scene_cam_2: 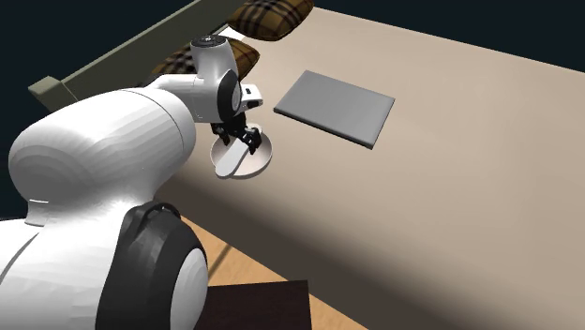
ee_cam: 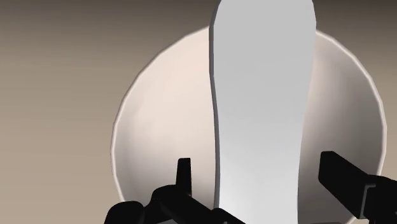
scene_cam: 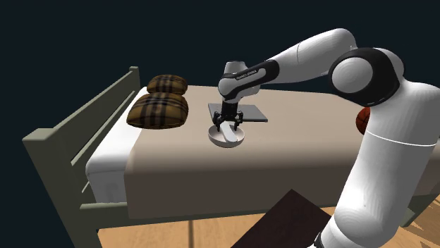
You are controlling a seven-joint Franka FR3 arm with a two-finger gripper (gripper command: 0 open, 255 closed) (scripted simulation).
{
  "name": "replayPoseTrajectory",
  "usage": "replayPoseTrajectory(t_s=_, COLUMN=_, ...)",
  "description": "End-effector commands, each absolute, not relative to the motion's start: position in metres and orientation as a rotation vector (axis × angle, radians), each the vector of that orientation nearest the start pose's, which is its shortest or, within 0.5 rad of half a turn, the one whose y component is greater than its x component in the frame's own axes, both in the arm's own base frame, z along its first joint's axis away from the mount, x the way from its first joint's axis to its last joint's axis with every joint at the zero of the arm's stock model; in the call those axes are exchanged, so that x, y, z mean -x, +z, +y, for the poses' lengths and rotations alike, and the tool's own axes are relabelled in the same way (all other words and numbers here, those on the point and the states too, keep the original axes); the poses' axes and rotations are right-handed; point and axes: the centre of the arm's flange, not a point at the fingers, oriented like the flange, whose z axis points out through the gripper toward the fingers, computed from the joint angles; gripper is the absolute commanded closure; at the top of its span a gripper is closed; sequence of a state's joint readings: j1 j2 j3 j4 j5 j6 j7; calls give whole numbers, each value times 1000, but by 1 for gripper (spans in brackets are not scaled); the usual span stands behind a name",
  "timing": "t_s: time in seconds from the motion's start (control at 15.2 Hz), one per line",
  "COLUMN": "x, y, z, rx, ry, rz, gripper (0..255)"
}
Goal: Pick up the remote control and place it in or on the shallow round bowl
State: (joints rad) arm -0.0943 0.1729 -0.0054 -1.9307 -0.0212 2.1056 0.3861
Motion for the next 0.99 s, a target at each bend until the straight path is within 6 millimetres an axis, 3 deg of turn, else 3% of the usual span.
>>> replayPoseTrajectory(t_s=0.0, x=-594, y=399, z=-60, rx=3072, ry=-6, rz=744, gripper=0)
replayPoseTrajectory(t_s=0.13, x=-593, y=399, z=-60, rx=3072, ry=-6, rz=744, gripper=0)
replayPoseTrajectory(t_s=0.4, x=-593, y=449, z=-59, rx=3072, ry=-6, rz=744, gripper=0)
replayPoseTrajectory(t_s=0.92, x=-593, y=449, z=-59, rx=3072, ry=-6, rz=744, gripper=0)
